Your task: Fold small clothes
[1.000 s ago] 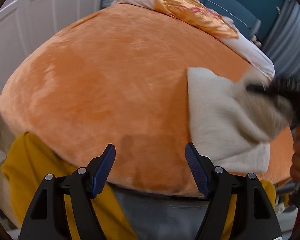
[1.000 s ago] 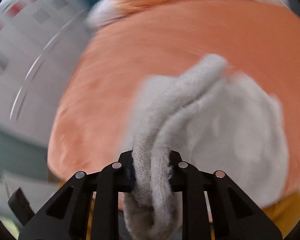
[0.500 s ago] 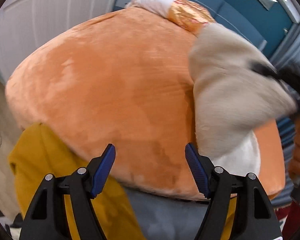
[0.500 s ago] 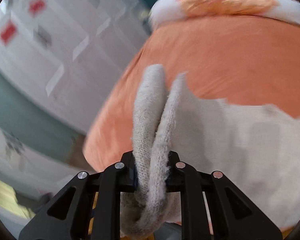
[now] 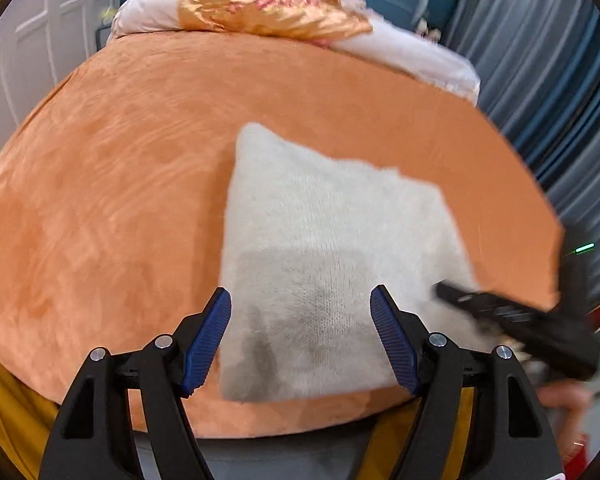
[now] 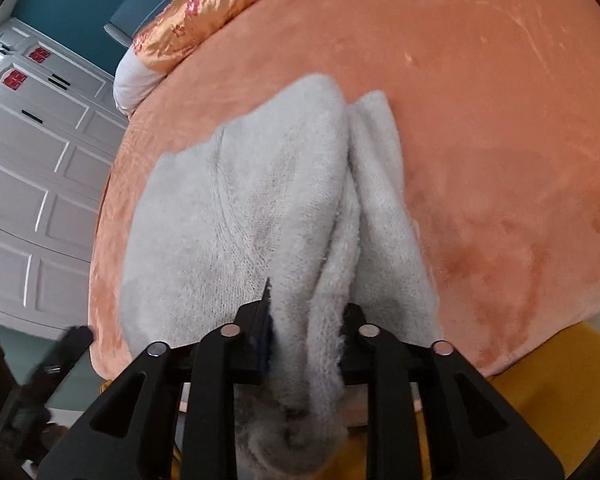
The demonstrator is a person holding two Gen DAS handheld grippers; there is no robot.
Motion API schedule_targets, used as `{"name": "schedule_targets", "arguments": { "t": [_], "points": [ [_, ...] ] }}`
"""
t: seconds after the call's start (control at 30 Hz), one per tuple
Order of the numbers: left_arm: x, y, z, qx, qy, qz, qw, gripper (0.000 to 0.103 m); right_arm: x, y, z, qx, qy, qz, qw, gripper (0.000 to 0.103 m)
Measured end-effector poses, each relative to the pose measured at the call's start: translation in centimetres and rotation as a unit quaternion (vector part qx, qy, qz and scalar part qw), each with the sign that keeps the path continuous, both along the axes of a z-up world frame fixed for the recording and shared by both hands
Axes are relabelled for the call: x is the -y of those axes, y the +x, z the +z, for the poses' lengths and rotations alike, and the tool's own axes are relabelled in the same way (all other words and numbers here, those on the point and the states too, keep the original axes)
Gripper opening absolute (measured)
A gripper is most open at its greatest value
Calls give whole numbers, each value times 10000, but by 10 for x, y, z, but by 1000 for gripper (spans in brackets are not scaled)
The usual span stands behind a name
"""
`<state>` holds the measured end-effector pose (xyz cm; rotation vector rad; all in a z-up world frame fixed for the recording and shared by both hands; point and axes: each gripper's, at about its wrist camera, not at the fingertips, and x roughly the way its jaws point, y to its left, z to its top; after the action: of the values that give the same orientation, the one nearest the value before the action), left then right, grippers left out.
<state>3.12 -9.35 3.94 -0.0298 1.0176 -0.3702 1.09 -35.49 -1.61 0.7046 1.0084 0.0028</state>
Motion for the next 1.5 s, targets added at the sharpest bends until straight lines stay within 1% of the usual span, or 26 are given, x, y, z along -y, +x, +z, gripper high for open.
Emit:
{"name": "schedule_targets", "arguments": {
  "t": [0.03,0.1,0.13,0.17,0.23,0.3,0.4,0.43,0.47,0.5,0.63,0.67,0.7,0.73,0.83,0.87,0.93,1.0,1.07,1.13,1.17,1.23,1.33,1.37,1.43,1.5],
  "points": [
    [3,3,-8,-62,111,-11,9999,70,8,-9,6,83,-55,-63,9999,27],
    [7,8,-24,-324,265,24,9991,70,21,-21,19,249,-405,-217,9986,28],
    [6,9,-30,-395,280,73,9988,70,24,-25,27,358,-577,-252,9974,31],
    [5,8,-34,-414,312,137,9986,70,24,-24,33,439,-608,-240,9969,39],
    [7,5,-39,-321,468,148,9983,70,26,-14,33,484,-491,-149,9975,49],
    [12,3,-39,-231,667,117,9974,70,23,3,26,402,-442,24,9982,50],
    [12,3,-40,-239,707,174,9971,70,13,29,6,254,-555,284,9977,50],
    [12,3,-41,-257,698,196,9970,70,7,38,5,249,-530,360,9976,43],
    [12,2,-41,-269,701,210,9970,70,3,47,5,283,-583,456,9969,22],
    [11,4,-40,-276,705,236,9968,70,0,53,9,326,-661,535,9958,7],
    [17,7,-37,-297,672,305,9968,70,-1,48,62,1233,-566,537,9893,8],
    [18,7,-36,-281,629,319,9971,71,1,45,71,1418,-539,496,9872,8],
    [18,8,-35,-268,611,327,9972,72,2,46,71,1440,-539,461,9870,8],
    [19,9,-35,-266,630,341,9971,72,5,50,64,1311,-578,433,9887,8],
    [20,10,-38,-287,714,339,9965,72,7,72,1,35,-884,555,9945,8],
    [20,10,-39,-285,721,330,9964,72,6,67,-12,-112,-827,532,9951,9],
    [20,9,-40,-255,771,342,9961,72,5,52,-2,174,-669,472,9965,12],
    [18,9,-43,-289,746,361,9961,73,4,30,18,433,-554,404,9967,14],
    [16,10,-45,-314,706,400,9962,74,3,0,37,665,-583,380,9954,33],
    [17,10,-45,-319,708,411,9961,75,1,-20,41,742,-559,423,9948,40],
    [18,9,-45,-305,724,411,9961,75,-4,-33,40,709,-539,505,9947,40],
    [19,8,-45,-279,736,427,9960,75,-9,-44,33,600,-567,581,9949,40],
    [21,6,-47,-266,755,447,9958,76,-25,-45,7,321,-678,685,9948,40],
    [21,6,-47,-273,758,441,9958,76,-28,-42,0,267,-714,670,9948,31],
    [21,5,-47,-286,771,431,9957,76,-27,-46,2,360,-710,636,9948,15],
    [19,4,-45,-319,741,439,9958,76,-22,-54,25,817,-646,460,9935,12]
  ]
}}
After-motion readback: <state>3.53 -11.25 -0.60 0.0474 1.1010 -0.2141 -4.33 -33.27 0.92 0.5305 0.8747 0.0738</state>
